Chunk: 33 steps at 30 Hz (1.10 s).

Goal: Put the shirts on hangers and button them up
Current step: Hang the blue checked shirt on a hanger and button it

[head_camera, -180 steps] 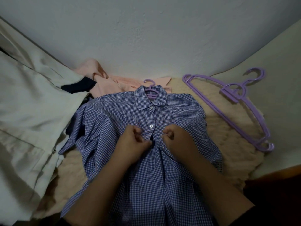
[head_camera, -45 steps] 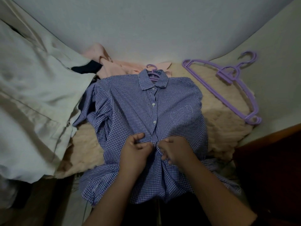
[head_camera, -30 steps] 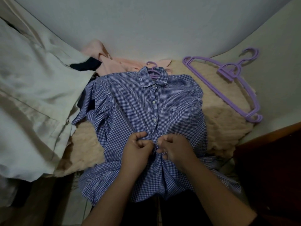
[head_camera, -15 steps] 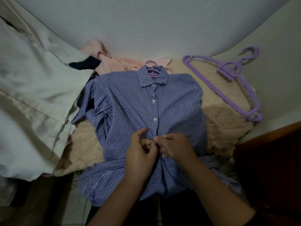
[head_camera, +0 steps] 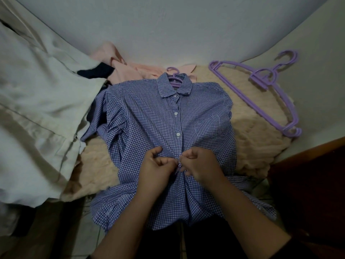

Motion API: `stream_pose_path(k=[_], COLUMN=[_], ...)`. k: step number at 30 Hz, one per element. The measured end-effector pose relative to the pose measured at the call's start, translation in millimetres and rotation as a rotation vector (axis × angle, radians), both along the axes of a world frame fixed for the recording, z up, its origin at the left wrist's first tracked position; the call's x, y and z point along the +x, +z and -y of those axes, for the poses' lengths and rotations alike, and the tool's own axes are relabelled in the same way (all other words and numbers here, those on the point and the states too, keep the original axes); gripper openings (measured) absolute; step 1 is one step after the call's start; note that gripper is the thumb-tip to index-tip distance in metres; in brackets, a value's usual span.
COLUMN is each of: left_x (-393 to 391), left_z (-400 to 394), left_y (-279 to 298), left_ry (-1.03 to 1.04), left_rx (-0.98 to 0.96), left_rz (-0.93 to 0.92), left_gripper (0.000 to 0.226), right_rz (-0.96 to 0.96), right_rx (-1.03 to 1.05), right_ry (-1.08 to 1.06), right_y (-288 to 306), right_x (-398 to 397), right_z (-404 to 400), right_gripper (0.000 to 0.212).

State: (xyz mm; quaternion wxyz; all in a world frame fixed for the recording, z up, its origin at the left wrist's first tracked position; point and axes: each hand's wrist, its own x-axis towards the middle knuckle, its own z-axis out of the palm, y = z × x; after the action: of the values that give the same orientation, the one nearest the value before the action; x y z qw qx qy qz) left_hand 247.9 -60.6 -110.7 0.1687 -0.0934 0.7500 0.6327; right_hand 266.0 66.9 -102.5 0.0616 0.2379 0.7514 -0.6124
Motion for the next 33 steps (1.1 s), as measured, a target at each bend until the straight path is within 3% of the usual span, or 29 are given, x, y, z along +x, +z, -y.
stream_pose_path(k=[3, 5, 9, 14, 16, 20, 24, 26, 29, 33], left_x=[-15, -20, -16, -1, 4, 9, 12, 14, 21, 29], left_z=[2, 3, 13, 35, 42, 54, 52, 47, 35, 28], left_y=[9, 13, 14, 9, 7, 2, 12, 21, 31, 23], left_ry=[0.055, 0.000, -0.253, -0.501, -0.511, -0.514, -0.527, -0.494, -0.493, -0.596], left_rx=[0.269, 0.266, -0.217, -0.762, -0.911, -1.054, -1.092, -0.899, -0.644, -0.760], left_rz=[0.268, 0.295, -0.037, -0.279, -0.355, -0.434, -0.389, -0.339, -0.277, -0.190], left_gripper=[0.045, 0.035, 0.012, 0.010, 0.005, 0.023, 0.016, 0.010, 0.011, 0.027], right_rz=[-0.099, -0.127, -0.074, 0.057, 0.122, 0.220, 0.166, 0.074, 0.124, 0.202], right_rx=[0.081, 0.161, 0.342, 0.591, 0.698, 0.840, 0.675, 0.416, 0.011, 0.075], right_ry=[0.047, 0.087, 0.213, 0.430, 0.487, 0.528, 0.373, 0.164, -0.015, 0.069], right_y=[-1, -1, 2, 12, 14, 15, 19, 21, 18, -13], right_x=[-3, -4, 2, 21, 29, 41, 46, 48, 45, 40], right_z=[-4, -7, -23, -44, -45, -43, -30, -18, 3, 11], right_gripper=[0.019, 0.021, 0.014, 0.009, 0.016, 0.017, 0.010, 0.017, 0.018, 0.018])
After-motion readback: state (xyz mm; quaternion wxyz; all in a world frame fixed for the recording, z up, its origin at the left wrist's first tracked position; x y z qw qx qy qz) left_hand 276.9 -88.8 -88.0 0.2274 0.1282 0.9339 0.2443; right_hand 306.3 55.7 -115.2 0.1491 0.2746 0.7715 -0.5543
